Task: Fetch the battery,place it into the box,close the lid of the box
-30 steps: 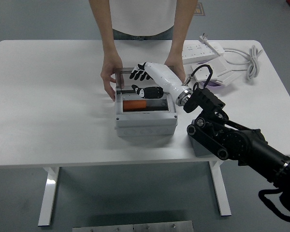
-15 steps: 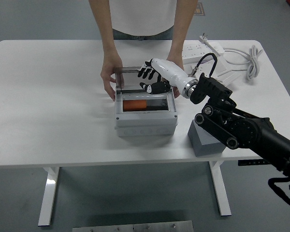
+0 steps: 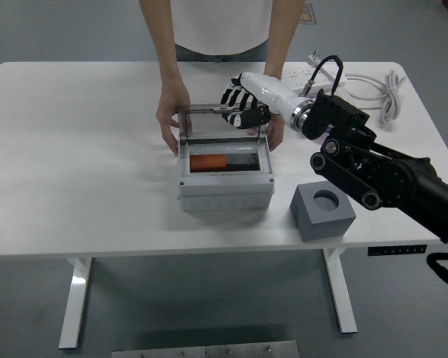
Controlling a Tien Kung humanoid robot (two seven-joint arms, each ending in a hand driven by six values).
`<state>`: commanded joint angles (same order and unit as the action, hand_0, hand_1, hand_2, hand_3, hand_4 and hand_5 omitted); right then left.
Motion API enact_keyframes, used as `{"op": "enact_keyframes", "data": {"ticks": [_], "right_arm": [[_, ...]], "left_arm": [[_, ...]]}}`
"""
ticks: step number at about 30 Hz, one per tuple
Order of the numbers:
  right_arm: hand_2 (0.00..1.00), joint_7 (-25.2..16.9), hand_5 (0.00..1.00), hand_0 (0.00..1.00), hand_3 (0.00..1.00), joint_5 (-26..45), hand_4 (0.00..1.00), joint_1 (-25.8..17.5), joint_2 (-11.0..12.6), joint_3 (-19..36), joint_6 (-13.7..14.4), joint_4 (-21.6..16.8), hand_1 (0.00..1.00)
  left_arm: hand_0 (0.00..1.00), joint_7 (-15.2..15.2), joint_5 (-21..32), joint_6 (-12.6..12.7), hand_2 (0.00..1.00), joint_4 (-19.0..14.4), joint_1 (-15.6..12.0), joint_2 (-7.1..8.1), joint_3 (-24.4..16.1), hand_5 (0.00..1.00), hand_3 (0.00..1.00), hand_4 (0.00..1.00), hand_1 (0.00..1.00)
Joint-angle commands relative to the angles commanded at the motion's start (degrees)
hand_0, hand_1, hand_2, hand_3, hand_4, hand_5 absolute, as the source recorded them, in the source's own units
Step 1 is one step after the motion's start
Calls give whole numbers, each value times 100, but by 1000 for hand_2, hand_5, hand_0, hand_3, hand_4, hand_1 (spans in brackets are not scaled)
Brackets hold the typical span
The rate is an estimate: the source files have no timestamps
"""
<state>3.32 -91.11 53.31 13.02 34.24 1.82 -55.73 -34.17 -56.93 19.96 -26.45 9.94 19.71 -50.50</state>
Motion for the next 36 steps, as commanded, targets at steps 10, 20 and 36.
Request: {"op": "enact_keyframes", "data": {"ticks": [10, 20, 36], "right_arm": [[503, 184, 235, 382, 545, 105, 690, 109, 23, -167, -178, 19, 404], [460, 502, 243, 345, 512, 118, 694, 198, 91, -325, -542, -67, 369], [389, 853, 272, 262, 451, 154, 712, 176, 330, -409, -797, -633, 316]], "left_arm": [[642, -28, -37, -14, 569, -8, -22, 10, -21, 2, 589, 505, 686], [642, -71, -61, -9, 569, -22, -102, 23, -39, 2, 588, 504, 685], [642, -72, -27, 3, 571, -26, -135, 62, -4, 2, 588, 506, 688]]}}
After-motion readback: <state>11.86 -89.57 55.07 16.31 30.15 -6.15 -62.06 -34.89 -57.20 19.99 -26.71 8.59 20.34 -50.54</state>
